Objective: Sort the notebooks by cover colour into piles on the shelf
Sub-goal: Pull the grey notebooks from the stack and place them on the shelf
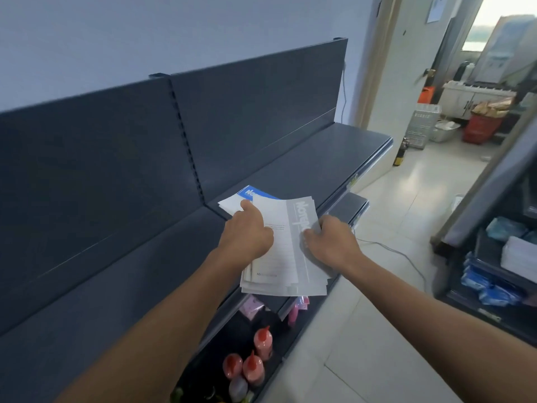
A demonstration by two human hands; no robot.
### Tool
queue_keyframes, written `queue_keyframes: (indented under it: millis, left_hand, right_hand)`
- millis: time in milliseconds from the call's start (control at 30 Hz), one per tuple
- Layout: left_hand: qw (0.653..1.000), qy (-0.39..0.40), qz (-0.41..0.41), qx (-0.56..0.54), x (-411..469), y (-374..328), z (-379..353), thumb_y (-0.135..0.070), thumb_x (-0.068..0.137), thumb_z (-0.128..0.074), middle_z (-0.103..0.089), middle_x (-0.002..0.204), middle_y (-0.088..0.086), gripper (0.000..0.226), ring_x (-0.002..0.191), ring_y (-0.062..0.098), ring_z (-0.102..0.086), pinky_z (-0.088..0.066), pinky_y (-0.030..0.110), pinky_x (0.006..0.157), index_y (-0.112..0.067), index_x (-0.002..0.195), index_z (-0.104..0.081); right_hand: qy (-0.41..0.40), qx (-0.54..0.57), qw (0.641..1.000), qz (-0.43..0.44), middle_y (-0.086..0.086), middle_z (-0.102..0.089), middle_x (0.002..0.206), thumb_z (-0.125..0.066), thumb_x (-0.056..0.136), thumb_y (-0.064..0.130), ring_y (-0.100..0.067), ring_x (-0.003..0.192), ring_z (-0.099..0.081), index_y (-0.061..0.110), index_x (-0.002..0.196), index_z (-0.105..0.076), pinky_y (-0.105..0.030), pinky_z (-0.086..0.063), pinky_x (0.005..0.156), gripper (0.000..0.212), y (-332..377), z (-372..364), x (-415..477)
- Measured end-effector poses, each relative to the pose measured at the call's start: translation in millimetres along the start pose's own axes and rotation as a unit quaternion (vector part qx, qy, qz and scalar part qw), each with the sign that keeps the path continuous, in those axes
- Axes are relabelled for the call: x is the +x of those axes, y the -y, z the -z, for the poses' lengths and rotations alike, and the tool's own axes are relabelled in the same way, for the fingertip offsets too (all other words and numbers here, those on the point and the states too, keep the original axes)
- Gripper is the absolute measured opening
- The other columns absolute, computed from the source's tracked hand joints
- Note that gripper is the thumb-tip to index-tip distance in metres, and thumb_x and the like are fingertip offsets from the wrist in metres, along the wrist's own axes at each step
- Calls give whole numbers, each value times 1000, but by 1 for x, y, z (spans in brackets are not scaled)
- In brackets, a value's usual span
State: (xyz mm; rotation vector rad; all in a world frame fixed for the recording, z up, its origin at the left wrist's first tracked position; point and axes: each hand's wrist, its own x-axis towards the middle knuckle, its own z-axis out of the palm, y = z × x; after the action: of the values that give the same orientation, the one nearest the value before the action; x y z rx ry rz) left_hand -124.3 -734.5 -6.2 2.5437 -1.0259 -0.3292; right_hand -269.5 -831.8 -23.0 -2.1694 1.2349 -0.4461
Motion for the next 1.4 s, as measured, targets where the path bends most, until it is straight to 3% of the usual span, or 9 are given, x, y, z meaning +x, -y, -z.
queue_keyframes:
  millis: [133,300,433,500,600,733,1033,1133,1400]
  left_hand:
    - [999,5,-32,-2,43,-31,-13,-23,96,-52,-55,102,8,57,89,25,-52,-35,31,58,-3,142,-25]
    - [998,-7,-58,-5,99,-69,-30,-24,95,-58,-53,100,7,27,87,23,-50,-29,28,51,-13,112,-40]
    - [997,-15,-73,-2,135,-95,-46,-31,94,-63,-57,102,5,27,83,21,-52,-36,29,58,-17,107,-44]
    - [997,-20,-79,-2,150,-107,-56,-34,93,-66,-57,101,2,31,75,16,-51,-34,26,55,-20,106,-42]
    - [997,-19,-76,4,171,-126,-67,-36,93,-66,-59,103,1,34,81,20,-56,-40,28,58,-20,110,-42]
    - [999,-29,-42,12,193,-156,-81,-35,92,-66,-54,97,1,34,75,17,-48,-35,26,52,-18,110,-42]
    - [995,-71,64,1,220,-212,-101,-26,91,-60,-55,98,3,32,85,26,-53,-37,32,56,-14,118,-46]
    - [991,-80,105,-14,227,-214,-104,-20,90,-55,-49,89,0,27,80,25,-50,-28,30,48,-14,115,-45]
    - [974,-107,187,-68,271,-180,-102,-23,87,-57,-60,91,0,9,87,25,-54,-34,30,55,-19,95,-55]
  right_hand:
    - [-7,4,999,-31,-19,-70,83,-54,86,22,-29,69,-61,-6,78,-60,-29,-41,53,30,-16,14,42]
    - [-15,12,998,-65,-18,-70,86,-52,87,21,-34,83,-66,-9,89,-64,-34,-48,61,32,-38,28,98]
    - [-28,25,996,-82,-20,-70,92,-53,88,22,-36,86,-66,-9,96,-65,-36,-49,66,34,-58,37,136]
    - [-26,24,995,-88,-17,-69,90,-53,89,24,-33,83,-64,-6,94,-65,-35,-47,64,32,-69,42,152]
    - [-21,33,996,-85,-14,-68,82,-54,87,23,-31,78,-63,-6,85,-62,-33,-46,62,30,-85,51,178]
    - [-5,18,998,-65,-7,-60,72,-54,86,24,-26,70,-57,8,72,-52,-33,-43,59,21,-111,65,221]
    - [92,37,995,-8,4,-63,95,-54,93,33,-19,82,-61,20,103,-58,-28,-40,57,17,-156,87,315]
    - [122,27,992,18,5,-63,90,-54,92,33,-12,75,-58,20,100,-59,-26,-40,53,16,-156,83,338]
    - [195,16,976,94,7,-61,88,-57,91,30,-10,73,-57,18,102,-58,-25,-39,52,17,-120,49,406]
